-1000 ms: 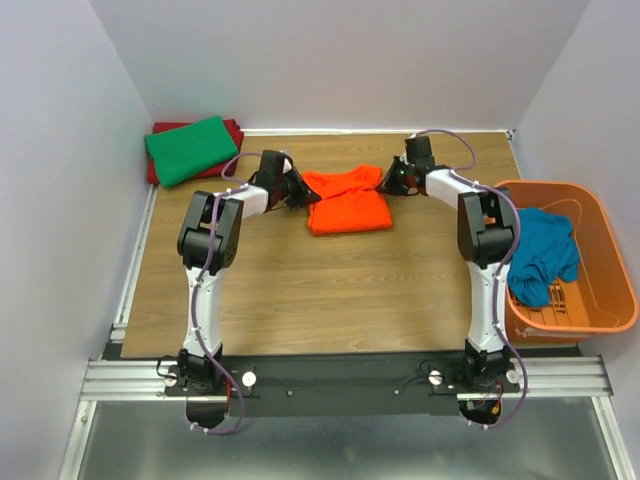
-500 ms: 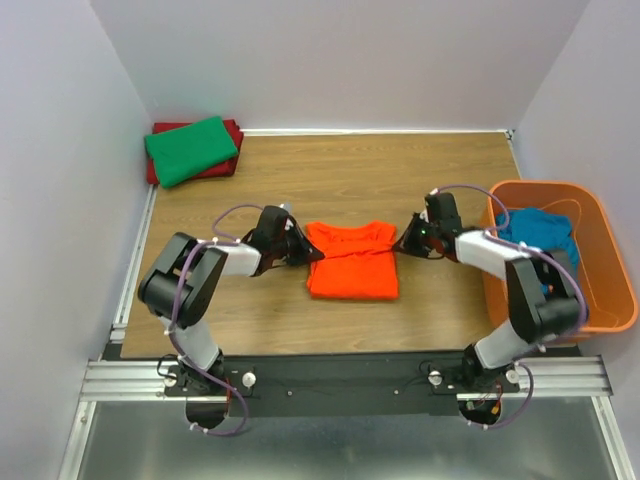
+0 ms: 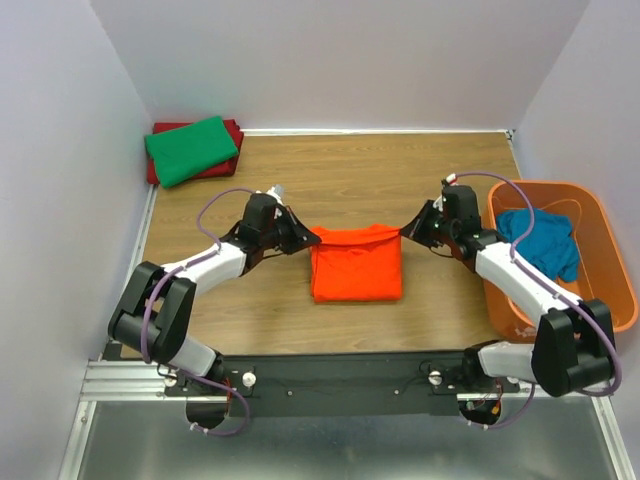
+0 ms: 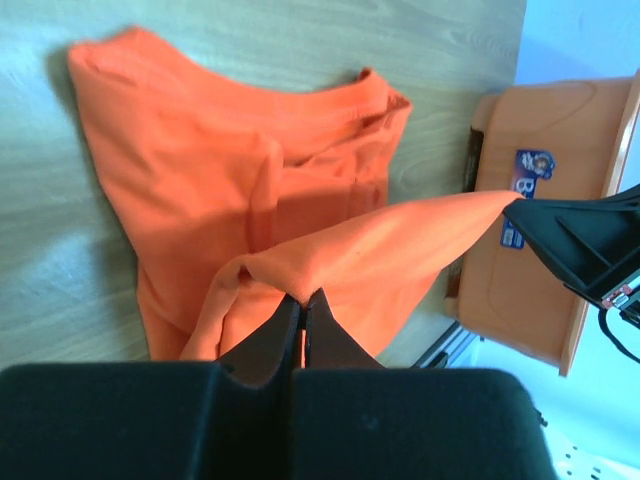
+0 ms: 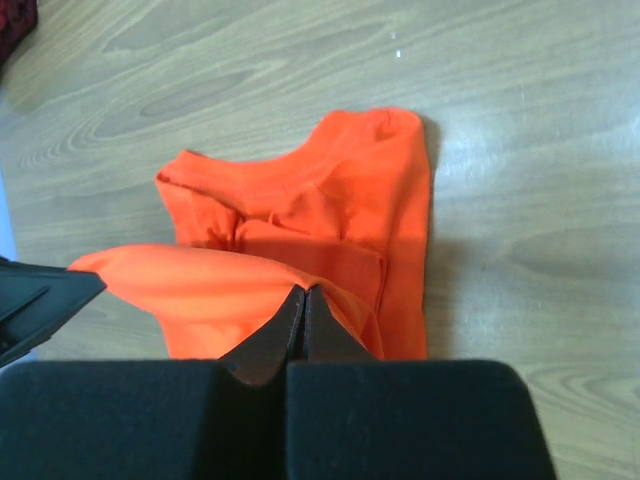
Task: Fold and stack the t-shirts
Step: Fold the long partially folded tshirt into a neat square, then smooth out wrinkles on the folded tshirt
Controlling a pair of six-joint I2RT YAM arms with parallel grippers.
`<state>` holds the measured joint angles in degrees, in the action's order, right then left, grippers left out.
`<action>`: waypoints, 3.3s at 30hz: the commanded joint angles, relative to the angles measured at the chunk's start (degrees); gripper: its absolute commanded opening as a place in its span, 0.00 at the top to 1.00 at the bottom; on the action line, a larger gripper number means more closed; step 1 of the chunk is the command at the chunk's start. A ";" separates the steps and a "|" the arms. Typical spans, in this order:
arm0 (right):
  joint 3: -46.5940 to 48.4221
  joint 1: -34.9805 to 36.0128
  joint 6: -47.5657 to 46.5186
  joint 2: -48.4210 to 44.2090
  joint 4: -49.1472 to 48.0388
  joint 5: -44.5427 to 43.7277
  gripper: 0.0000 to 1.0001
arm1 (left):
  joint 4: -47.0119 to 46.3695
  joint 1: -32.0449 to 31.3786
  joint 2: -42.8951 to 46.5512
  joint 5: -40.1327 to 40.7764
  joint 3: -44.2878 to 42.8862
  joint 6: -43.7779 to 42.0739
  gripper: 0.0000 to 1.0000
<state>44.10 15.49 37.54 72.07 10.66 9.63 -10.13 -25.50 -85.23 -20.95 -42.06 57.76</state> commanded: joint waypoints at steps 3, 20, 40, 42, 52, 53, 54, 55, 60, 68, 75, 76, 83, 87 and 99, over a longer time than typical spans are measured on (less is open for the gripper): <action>6.78 -0.10 -2.56 6.13 1.74 -5.58 0.99 | 4.42 3.61 -1.60 0.38 -4.51 -3.96 1.00; 28.49 -0.63 -6.51 36.99 -2.47 -7.70 0.94 | 2.13 9.85 -21.03 -5.07 -20.07 -8.10 1.00; 34.85 -1.60 -10.38 38.94 -5.12 4.51 0.55 | 1.86 17.50 -20.07 -5.43 -26.23 -12.14 0.51; 32.21 -0.90 -10.99 35.96 -5.90 6.18 0.53 | 3.44 17.15 -18.66 -3.93 -25.71 -12.93 0.51; 27.36 7.71 -11.97 36.45 -10.13 17.35 0.59 | 3.11 6.61 -9.86 2.58 -12.96 -10.83 0.99; 27.62 7.98 -11.70 37.25 -10.13 17.70 0.62 | 2.58 5.90 -10.30 2.32 -12.69 -10.56 1.00; 27.88 7.98 -11.44 38.22 -11.78 18.05 0.64 | 2.31 4.94 -11.00 2.23 -13.13 -10.47 1.00; 28.41 8.07 -11.44 39.53 -11.88 18.41 0.65 | 2.22 4.76 -12.58 1.79 -13.57 -10.56 1.00; 32.53 7.98 -13.37 43.93 -11.89 17.36 0.67 | 3.62 5.19 -17.85 2.49 -20.24 -11.96 1.00; 42.64 5.53 -10.30 54.56 -11.80 17.79 0.68 | 5.91 9.58 -30.51 0.30 -33.06 -13.19 1.00; 45.90 3.06 -7.75 58.53 -11.89 19.72 0.68 | 6.35 11.70 -37.02 -1.29 -36.16 -13.02 1.00; 46.43 2.62 -7.48 59.23 -11.80 20.51 0.68 | 6.18 12.22 -37.29 -1.55 -36.16 -13.19 1.00; 47.22 1.48 -7.22 59.94 -11.80 24.03 0.68 | 4.94 15.82 -33.25 -3.75 -37.47 -14.07 0.94; 47.57 1.21 -7.30 59.33 -11.80 24.65 0.68 | 5.91 15.92 -28.34 -2.70 -37.04 -15.65 0.84; 45.56 0.95 -5.20 50.89 -11.97 24.12 0.66 | 1.61 9.24 -20.06 -3.92 -24.91 -13.90 0.87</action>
<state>89.93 16.75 30.89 127.59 -0.45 32.69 -7.11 -14.13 -104.33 -23.16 -69.17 42.96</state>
